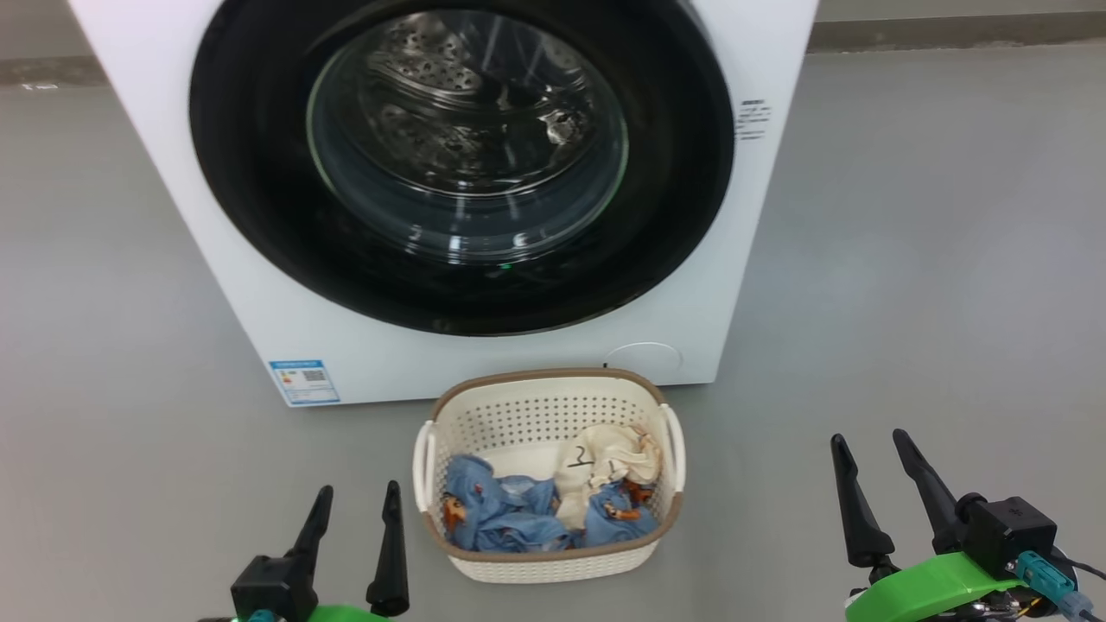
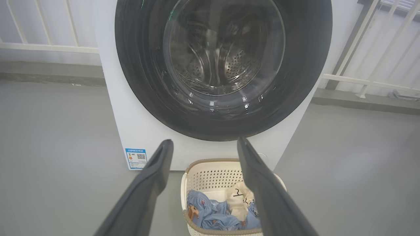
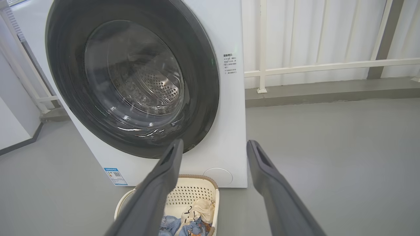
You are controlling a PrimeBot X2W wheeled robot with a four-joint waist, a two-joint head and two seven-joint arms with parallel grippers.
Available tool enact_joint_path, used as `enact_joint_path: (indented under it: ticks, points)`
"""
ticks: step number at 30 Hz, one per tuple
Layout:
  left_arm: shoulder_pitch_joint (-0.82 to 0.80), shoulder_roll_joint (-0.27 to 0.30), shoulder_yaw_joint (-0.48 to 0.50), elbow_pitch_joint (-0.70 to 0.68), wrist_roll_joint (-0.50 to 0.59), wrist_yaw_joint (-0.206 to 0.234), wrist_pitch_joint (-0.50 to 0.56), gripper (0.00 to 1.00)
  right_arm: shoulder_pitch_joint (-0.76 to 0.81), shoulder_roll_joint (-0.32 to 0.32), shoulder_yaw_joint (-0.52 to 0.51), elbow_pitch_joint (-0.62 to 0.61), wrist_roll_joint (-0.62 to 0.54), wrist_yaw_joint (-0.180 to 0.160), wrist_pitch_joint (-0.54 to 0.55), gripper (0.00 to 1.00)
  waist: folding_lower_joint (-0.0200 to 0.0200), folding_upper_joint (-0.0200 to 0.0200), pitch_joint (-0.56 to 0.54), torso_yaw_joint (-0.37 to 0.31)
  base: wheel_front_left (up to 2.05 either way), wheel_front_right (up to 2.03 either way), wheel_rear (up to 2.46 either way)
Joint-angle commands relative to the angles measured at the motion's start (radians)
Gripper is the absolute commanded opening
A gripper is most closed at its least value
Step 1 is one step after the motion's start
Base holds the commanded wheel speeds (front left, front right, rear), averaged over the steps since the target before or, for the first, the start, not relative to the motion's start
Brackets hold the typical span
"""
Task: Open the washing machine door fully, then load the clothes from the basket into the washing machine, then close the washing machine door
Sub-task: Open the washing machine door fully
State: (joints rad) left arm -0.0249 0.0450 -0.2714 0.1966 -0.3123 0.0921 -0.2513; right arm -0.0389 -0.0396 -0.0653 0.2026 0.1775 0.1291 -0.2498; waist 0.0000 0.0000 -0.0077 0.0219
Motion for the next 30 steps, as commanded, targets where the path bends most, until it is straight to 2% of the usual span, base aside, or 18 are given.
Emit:
enact_joint_path:
  ticks: [1,16,30]
  points:
    - [-0.030,0.005,0.027,-0.022,0.007,0.000,-0.010,1.00,-0.030,-0.011,0.028,-0.020,-0.008,0.002,-0.012,1.00,0.0000,0.0000,0.000,0.001,1.23,1.23,-2.46]
    - [-0.023,0.005,0.041,-0.065,-0.013,0.003,-0.010,1.00,-0.028,-0.011,0.043,-0.012,-0.014,0.002,-0.012,1.00,0.0000,0.0000,-0.005,0.005,1.34,0.84,-2.19]
    - [-0.019,0.005,0.040,-0.065,-0.003,0.006,-0.010,1.00,-0.028,-0.011,0.047,-0.011,-0.010,0.002,-0.012,1.00,0.0000,0.0000,-0.006,0.005,0.21,0.21,-0.41]
